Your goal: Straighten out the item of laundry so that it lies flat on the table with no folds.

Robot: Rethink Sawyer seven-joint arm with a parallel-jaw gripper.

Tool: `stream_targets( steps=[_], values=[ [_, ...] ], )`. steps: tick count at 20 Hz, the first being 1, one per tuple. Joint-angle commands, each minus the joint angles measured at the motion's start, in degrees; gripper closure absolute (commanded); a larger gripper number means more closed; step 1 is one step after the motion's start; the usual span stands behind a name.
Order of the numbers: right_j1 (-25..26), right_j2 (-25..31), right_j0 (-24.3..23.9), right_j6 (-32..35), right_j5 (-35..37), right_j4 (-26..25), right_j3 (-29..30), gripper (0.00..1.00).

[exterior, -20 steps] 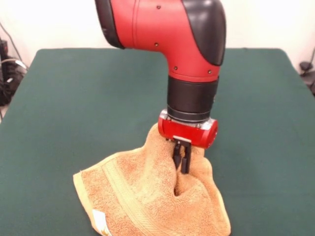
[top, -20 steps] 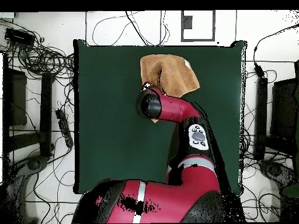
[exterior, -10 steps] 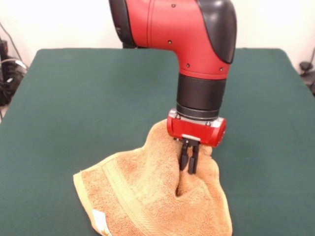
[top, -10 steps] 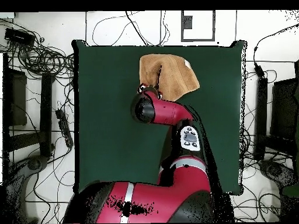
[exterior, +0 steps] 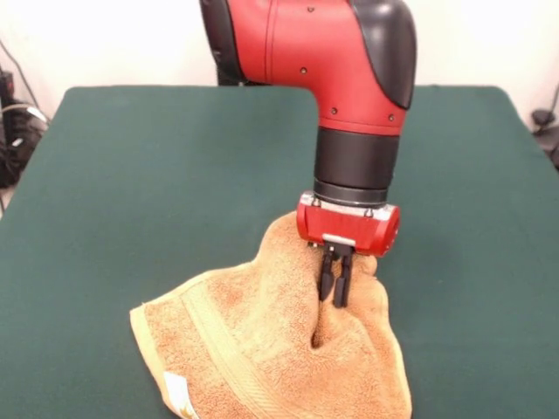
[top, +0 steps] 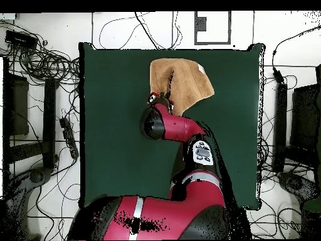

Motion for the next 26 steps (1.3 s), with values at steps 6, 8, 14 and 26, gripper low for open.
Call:
stream_targets(
  steps=[6, 8, 14, 26],
  values=[
    [6.5, 5.1, 4.1, 15.6, -0.5, 5.2, 19.7, 1.00],
    [6.1, 4.5, 5.0, 15.6, -0.2, 6.9, 20.6, 1.00],
    [3.8, 4.0, 6.5, 14.2, 2.6, 11.3, 22.8, 1.00],
    [-7.1, 6.2, 6.2, 12.5, 11.8, 14.8, 29.3, 1.00]
  ],
)
